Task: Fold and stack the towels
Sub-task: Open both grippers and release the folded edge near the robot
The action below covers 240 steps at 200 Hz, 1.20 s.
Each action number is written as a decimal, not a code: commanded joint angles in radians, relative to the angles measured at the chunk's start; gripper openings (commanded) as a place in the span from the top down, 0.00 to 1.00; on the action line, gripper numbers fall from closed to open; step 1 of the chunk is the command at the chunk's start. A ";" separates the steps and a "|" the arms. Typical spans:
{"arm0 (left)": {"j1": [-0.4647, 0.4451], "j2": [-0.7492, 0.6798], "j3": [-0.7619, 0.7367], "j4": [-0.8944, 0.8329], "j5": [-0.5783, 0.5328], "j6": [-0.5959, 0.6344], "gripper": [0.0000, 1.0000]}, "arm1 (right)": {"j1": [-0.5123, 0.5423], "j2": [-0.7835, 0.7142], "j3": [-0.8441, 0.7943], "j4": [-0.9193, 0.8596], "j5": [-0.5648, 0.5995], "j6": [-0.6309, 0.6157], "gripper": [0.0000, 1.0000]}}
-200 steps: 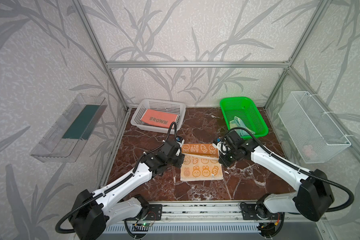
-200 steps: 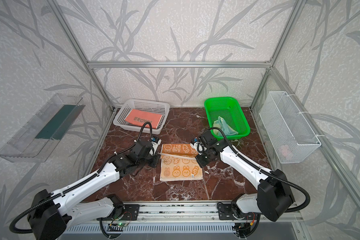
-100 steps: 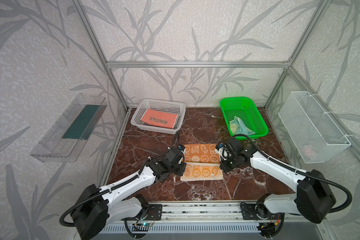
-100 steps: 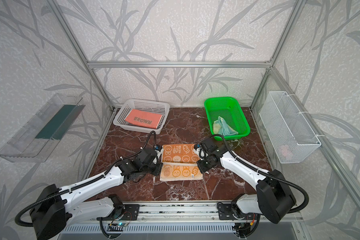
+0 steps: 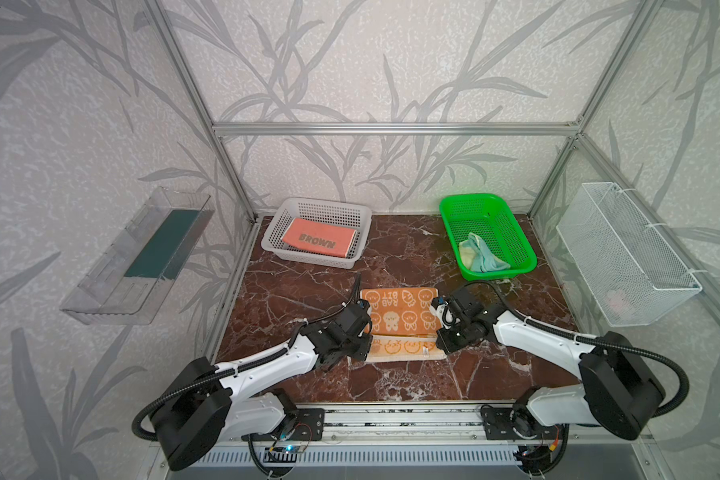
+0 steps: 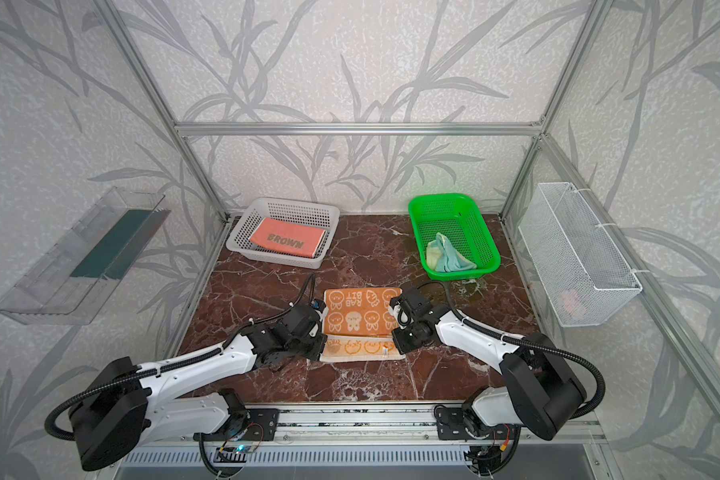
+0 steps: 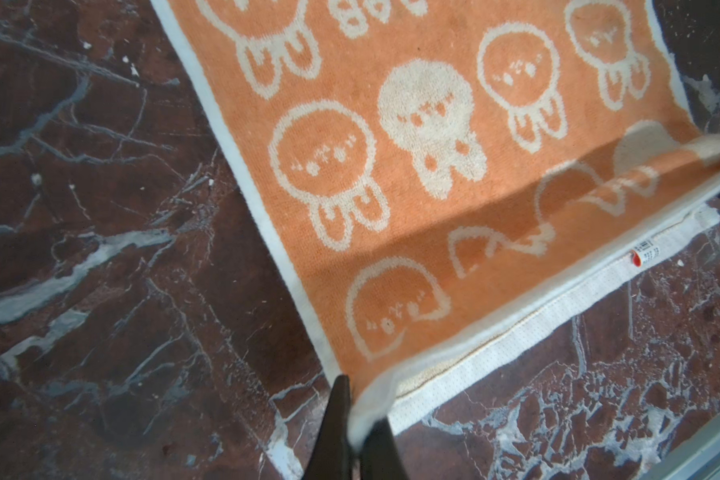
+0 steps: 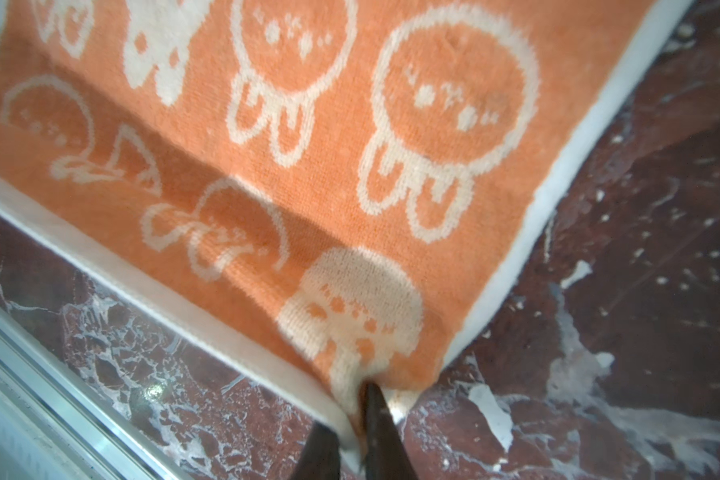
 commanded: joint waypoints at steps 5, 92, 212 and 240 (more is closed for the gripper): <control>-0.006 -0.012 -0.018 -0.019 -0.036 -0.047 0.82 | 0.007 -0.013 -0.029 -0.024 0.027 0.033 0.79; -0.056 -0.118 -0.023 -0.080 -0.021 -0.108 0.68 | 0.027 -0.196 -0.110 -0.068 -0.016 0.070 0.58; -0.058 -0.267 -0.040 -0.050 -0.188 -0.128 0.54 | 0.045 -0.321 -0.093 -0.069 0.098 0.152 0.55; -0.048 -0.168 -0.021 0.009 -0.172 -0.108 0.54 | 0.046 -0.228 -0.085 -0.046 0.092 0.146 0.60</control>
